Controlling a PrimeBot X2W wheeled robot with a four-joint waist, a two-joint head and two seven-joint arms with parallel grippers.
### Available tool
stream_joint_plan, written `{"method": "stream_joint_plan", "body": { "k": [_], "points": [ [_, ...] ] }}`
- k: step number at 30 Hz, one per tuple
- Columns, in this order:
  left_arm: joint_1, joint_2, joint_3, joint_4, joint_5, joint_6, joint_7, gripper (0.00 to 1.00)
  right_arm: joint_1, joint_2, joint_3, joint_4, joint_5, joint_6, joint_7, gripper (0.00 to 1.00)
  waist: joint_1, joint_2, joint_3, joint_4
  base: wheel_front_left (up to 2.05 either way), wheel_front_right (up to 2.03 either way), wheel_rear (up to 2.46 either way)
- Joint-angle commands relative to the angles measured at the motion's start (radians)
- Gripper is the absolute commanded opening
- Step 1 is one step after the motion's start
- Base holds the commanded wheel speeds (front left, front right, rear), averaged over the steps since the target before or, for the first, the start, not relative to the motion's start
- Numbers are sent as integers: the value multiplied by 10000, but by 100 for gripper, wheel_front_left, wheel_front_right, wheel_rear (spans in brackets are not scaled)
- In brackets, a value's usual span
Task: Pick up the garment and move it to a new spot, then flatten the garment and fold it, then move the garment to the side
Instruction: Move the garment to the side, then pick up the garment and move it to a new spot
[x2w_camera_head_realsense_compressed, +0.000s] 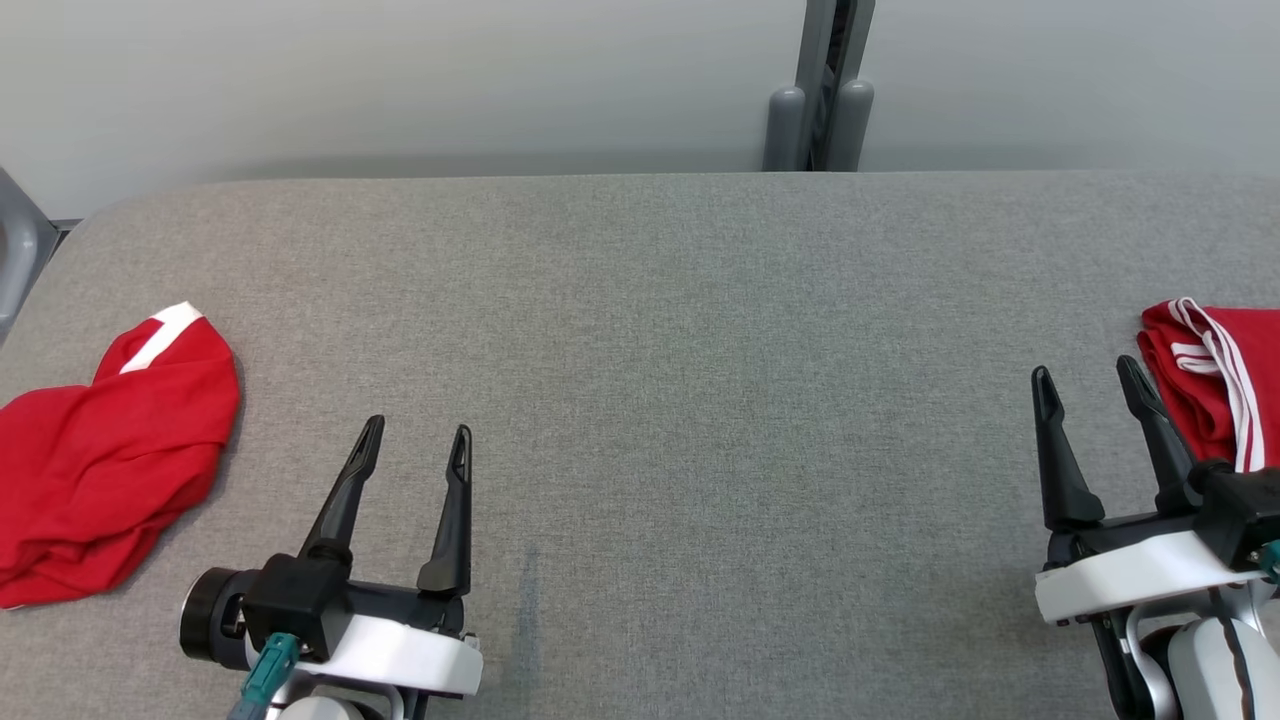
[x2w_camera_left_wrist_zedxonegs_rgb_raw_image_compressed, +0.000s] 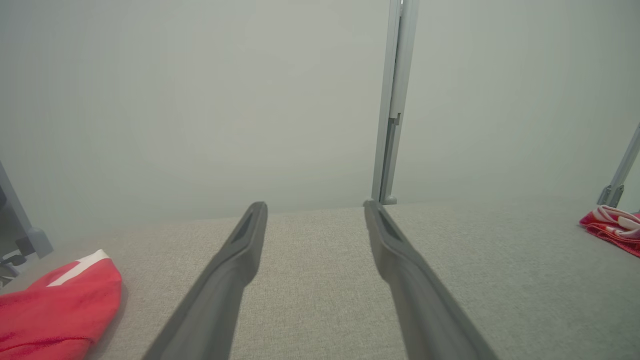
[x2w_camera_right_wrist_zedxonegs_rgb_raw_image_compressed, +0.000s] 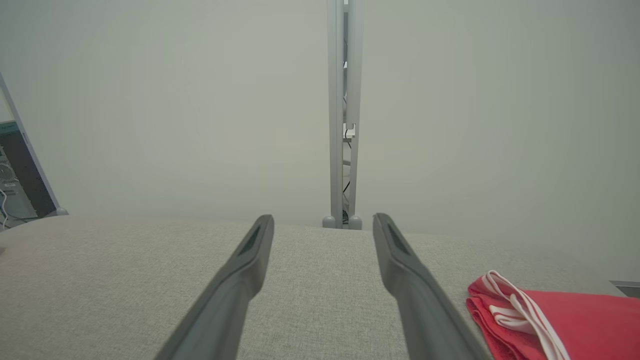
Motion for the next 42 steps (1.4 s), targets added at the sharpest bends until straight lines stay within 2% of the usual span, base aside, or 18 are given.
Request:
{"method": "stream_joint_plan", "body": {
  "k": [1,10,15,24,28,39,42],
  "points": [
    [-73,37,22,-8,-26,48,-7,100,130,-65,20,60,61,-2,-92,100,0,-1,-12,10,0,0,0],
    [2,39,-21,-26,-74,-8,-7,100,146,-154,133,92,69,-2,-81,100,0,-1,-47,99,0,0,0],
    [-64,42,-125,39,-92,-11,-7,100,153,-129,245,55,131,-2,-80,100,0,-1,-73,457,0,0,0],
    [46,40,-98,55,-133,51,-6,100,183,-128,598,85,216,-2,-78,100,0,-1,-176,1864,0,0,0],
    [232,39,103,103,-563,123,-6,100,169,-92,790,132,283,-2,-75,100,0,-1,-275,2560,0,0,0],
    [573,36,449,65,-235,59,-6,100,375,37,1165,325,572,-2,-74,100,0,-1,-675,4183,0,0,0],
    [663,40,582,-4,-243,109,-6,100,284,75,1350,352,628,-1,-73,100,0,-1,-650,4442,0,0,0]
  ]
}}
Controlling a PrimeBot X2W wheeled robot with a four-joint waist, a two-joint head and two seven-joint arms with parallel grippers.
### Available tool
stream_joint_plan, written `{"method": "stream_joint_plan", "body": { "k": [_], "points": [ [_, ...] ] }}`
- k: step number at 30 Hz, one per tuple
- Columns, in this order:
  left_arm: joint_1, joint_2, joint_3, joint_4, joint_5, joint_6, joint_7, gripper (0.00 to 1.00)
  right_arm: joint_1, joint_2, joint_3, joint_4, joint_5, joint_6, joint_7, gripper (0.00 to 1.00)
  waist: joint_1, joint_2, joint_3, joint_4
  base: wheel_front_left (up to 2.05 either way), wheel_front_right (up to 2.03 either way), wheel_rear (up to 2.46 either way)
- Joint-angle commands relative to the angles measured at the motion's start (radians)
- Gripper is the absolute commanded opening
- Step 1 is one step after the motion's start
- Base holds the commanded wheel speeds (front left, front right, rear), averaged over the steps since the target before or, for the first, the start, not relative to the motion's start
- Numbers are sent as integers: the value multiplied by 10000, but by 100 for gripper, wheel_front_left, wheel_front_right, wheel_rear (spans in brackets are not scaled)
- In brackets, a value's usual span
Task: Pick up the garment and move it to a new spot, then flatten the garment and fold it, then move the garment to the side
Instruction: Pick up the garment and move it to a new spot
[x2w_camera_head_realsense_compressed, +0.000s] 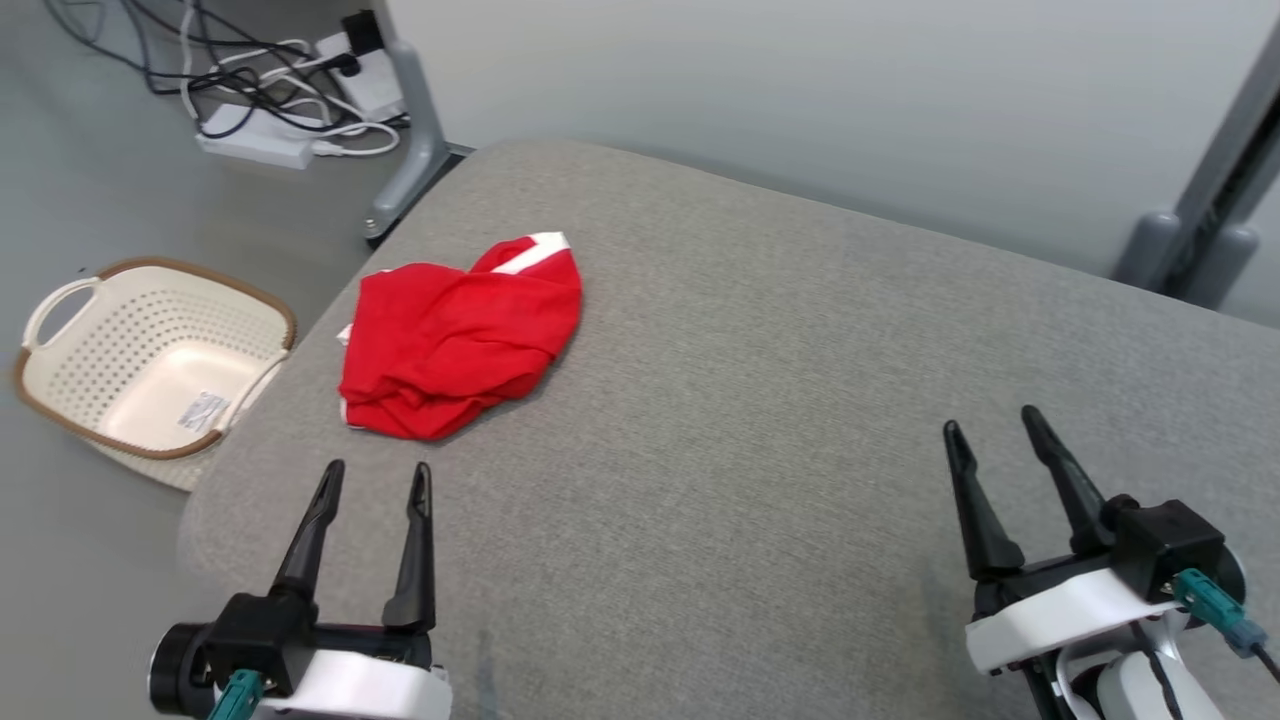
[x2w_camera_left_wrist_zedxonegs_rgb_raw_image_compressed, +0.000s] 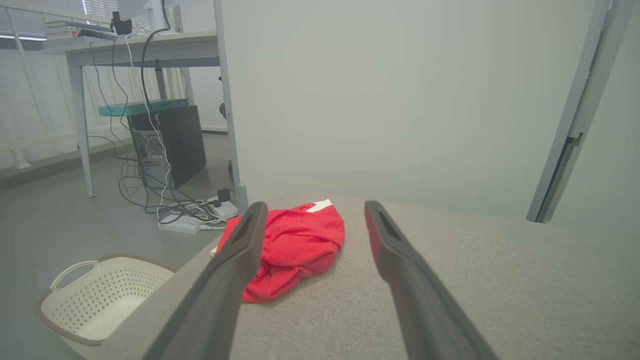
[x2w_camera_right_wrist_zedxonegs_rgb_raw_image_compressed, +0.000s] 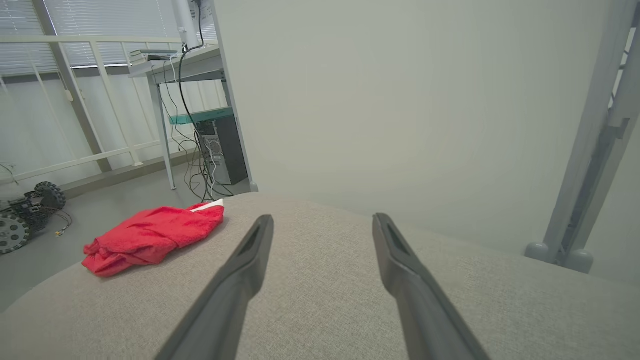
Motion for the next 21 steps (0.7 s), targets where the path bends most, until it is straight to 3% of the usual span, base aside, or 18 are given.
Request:
{"method": "stream_joint_plan", "body": {
  "k": [1,10,21],
  "points": [
    [60,35,107,-100,-26,83,-6,100,-82,3,120,86,118,1,-33,100,0,0,13,228,0,0,0],
    [368,35,323,-548,-327,500,-6,100,-873,-239,989,551,390,0,-33,100,0,0,335,415,0,0,0],
    [447,35,341,-574,-363,601,-6,100,-1009,-335,1100,848,627,0,-33,100,0,0,243,366,0,0,0]
  ]
}}
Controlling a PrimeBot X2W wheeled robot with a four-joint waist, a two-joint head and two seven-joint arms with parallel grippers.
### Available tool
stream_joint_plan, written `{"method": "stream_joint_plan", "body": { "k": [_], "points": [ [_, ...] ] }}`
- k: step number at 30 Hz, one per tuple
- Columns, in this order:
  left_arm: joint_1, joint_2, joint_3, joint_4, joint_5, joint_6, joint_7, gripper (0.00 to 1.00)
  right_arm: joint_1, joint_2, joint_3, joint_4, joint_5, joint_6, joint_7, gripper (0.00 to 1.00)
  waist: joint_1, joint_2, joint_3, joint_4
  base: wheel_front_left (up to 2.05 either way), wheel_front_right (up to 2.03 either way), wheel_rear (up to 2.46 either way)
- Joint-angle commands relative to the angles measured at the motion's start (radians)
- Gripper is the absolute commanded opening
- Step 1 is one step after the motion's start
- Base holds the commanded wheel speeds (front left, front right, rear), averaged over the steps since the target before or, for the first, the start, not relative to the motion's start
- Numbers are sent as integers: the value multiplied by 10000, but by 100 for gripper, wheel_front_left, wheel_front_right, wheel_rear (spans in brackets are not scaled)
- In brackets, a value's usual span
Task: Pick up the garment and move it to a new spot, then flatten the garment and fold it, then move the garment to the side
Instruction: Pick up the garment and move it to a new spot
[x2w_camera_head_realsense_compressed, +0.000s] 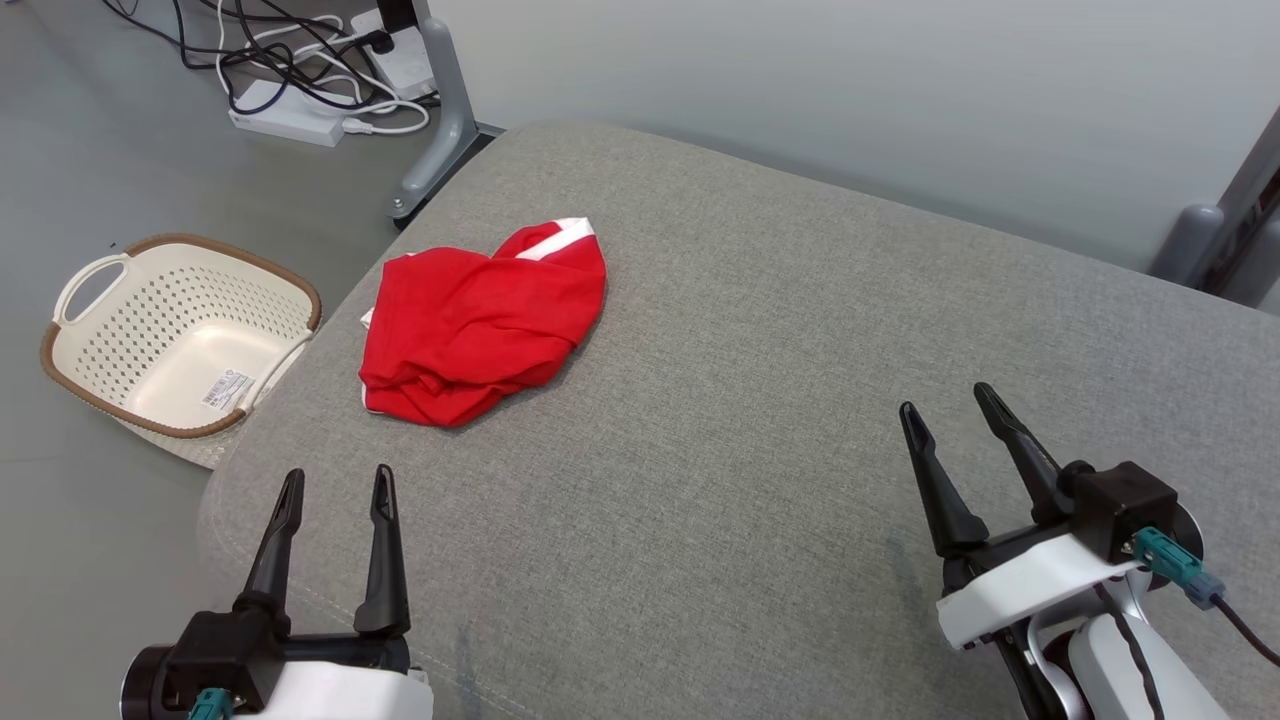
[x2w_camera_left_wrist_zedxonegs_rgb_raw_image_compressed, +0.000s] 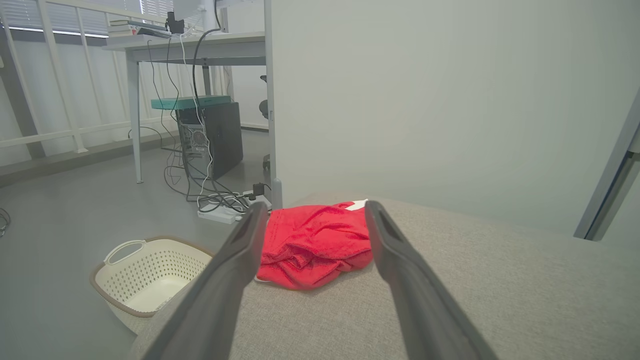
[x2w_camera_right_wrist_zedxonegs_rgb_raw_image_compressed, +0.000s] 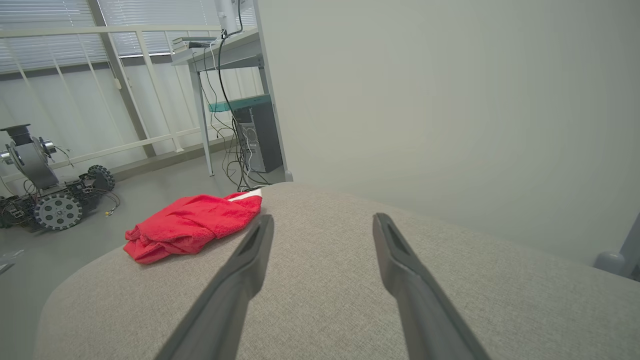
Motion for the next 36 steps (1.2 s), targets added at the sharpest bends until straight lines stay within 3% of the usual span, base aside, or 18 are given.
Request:
{"method": "stream_joint_plan", "body": {
  "k": [1,11,15,19,26,32,36],
  "points": [
    [5,37,27,23,-26,12,-6,100,49,-39,-56,-10,31,-2,-33,100,0,0,-16,-12,0,0,0],
    [-274,35,92,135,48,-181,-6,100,243,-73,-298,-193,-215,-2,-33,100,0,0,26,-89,0,0,0],
    [-478,32,222,224,-231,-273,-6,100,180,-80,-865,-381,-584,-1,-33,100,0,0,349,-105,0,0,0],
    [-975,35,401,544,-376,-625,-8,100,52,-301,-1205,-779,-935,-2,155,100,0,0,853,-114,0,0,0],
    [-2478,27,936,1503,-657,-1302,-8,100,-273,-867,-1991,-2510,-1458,-1,1187,100,0,0,2261,-286,0,0,0],
    [-4459,612,1157,3623,-958,-1822,-6,100,-592,-1213,-1952,-3949,-1691,-1,2133,100,0,0,3118,-586,0,0,0],
    [-5809,1399,731,5041,-1122,-2012,557,100,-752,-1193,-1889,-4559,-1686,-1,2543,100,0,0,3453,-803,0,0,0]
  ]
}}
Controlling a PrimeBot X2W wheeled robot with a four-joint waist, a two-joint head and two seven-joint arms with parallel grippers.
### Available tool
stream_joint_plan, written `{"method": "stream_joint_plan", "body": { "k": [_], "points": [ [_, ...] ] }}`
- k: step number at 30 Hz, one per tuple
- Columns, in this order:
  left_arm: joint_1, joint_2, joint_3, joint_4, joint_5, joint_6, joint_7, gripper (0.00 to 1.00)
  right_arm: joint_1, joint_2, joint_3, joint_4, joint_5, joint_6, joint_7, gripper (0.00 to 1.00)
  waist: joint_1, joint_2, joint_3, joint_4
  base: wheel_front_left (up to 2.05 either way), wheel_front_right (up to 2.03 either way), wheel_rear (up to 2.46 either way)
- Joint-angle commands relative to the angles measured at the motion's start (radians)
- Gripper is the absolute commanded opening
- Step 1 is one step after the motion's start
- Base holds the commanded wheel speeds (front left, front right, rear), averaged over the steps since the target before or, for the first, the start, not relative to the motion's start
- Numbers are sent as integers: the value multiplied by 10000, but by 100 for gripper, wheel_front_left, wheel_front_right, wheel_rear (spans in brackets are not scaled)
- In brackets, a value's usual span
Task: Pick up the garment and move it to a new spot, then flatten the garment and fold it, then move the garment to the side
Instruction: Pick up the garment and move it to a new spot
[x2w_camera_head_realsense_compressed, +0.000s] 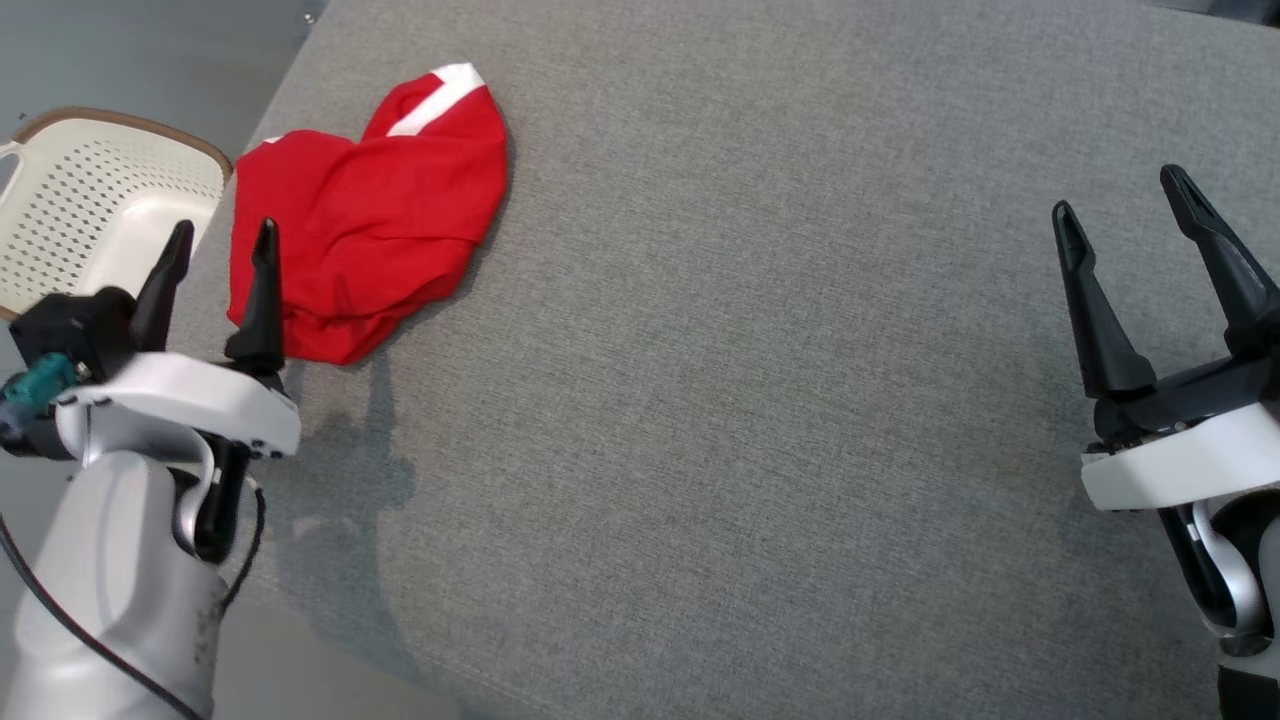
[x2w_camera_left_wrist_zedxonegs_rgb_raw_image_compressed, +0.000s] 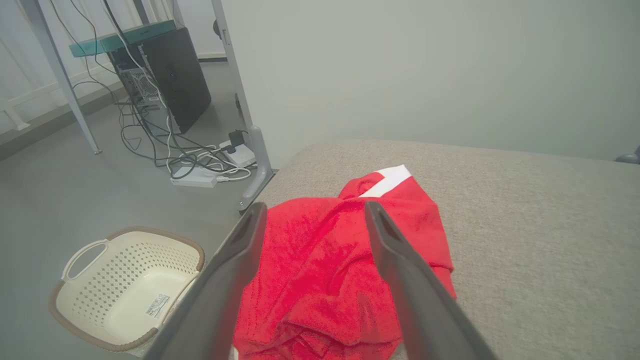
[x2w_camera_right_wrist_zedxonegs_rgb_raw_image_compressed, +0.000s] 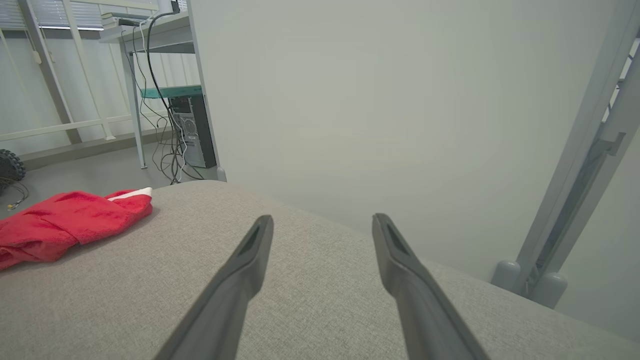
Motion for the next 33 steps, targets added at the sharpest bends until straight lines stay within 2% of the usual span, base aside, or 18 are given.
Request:
{"method": "stream_joint_plan", "body": {
  "k": [1,3,10,17,23,24,26,27,28,33],
  "points": [
    [-734,328,-67,626,-406,-75,463,100,-203,4,-11,-278,2,1,167,100,0,0,345,-290,0,0,0],
    [-1372,607,-229,1314,-813,-100,1097,100,-254,-63,35,-483,-54,1,328,100,0,0,495,-401,0,0,0],
    [-2841,1561,-1917,2677,-2443,-97,3084,100,-419,-110,-17,-948,-89,1,602,100,0,0,954,-744,0,0,0],
    [-3602,2166,-3164,3446,-3638,-100,3942,100,-445,-47,0,-1110,-134,1,633,100,0,0,1318,-1030,0,0,0],
    [-3833,2325,-4070,3793,-4541,-102,4493,100,-375,151,268,-1055,-103,1,567,100,0,0,1425,-1212,0,0,0],
    [-3838,2361,-4192,3848,-4694,-101,4531,84,-381,156,306,-1036,-120,1,560,100,0,0,1436,-1235,0,0,0],
    [-3871,2401,-4417,3964,-4939,-101,4620,38,-401,157,372,-992,-135,1,541,100,0,0,1441,-1280,0,0,0],
    [-3909,2428,-4523,3998,-5049,-101,4632,6,-404,153,388,-970,-139,1,521,100,0,0,1434,-1296,0,0,0],
    [-3946,2459,-4617,4031,-5155,-101,4604,0,-402,148,393,-943,-141,1,507,100,0,0,1421,-1308,0,0,0],
    [-4053,2623,-4983,4115,-5546,-102,4141,0,-398,185,347,-828,-149,1,454,100,0,0,1302,-1315,0,0,0]
  ]
}}
